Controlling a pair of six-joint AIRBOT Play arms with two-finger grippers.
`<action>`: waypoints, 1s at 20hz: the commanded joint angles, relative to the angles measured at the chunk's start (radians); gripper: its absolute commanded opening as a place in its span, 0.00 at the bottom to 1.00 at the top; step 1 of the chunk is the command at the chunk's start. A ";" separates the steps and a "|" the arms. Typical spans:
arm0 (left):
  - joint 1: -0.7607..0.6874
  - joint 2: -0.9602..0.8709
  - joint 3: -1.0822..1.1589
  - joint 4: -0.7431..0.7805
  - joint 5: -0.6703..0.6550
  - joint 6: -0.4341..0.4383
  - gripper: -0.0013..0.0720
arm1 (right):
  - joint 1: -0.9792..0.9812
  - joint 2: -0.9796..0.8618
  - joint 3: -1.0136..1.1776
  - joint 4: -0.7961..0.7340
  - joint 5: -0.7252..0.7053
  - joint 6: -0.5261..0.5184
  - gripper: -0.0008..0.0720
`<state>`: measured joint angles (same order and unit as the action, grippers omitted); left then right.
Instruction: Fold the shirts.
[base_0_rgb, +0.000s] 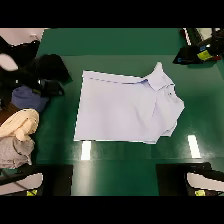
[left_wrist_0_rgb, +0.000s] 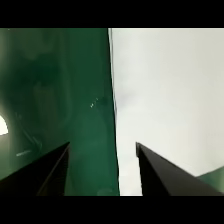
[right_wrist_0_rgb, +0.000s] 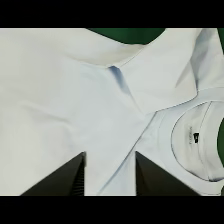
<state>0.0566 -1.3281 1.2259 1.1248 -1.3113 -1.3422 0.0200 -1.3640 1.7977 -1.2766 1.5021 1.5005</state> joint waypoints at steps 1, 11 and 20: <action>0.006 0.163 -0.317 -0.089 0.053 0.061 0.68 | -0.014 0.039 0.001 0.054 0.047 -0.010 0.27; -0.042 0.227 -0.669 -0.215 0.167 0.137 0.68 | -0.014 0.053 0.002 0.054 0.098 -0.010 0.27; -0.167 0.225 -0.670 -0.218 0.256 0.059 0.05 | -0.037 0.054 -0.002 0.053 0.167 -0.010 0.27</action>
<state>-0.0944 -1.1042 0.5587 0.9115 -1.0737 -1.2606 -0.0017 -1.3113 1.7977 -1.2232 1.6321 1.4902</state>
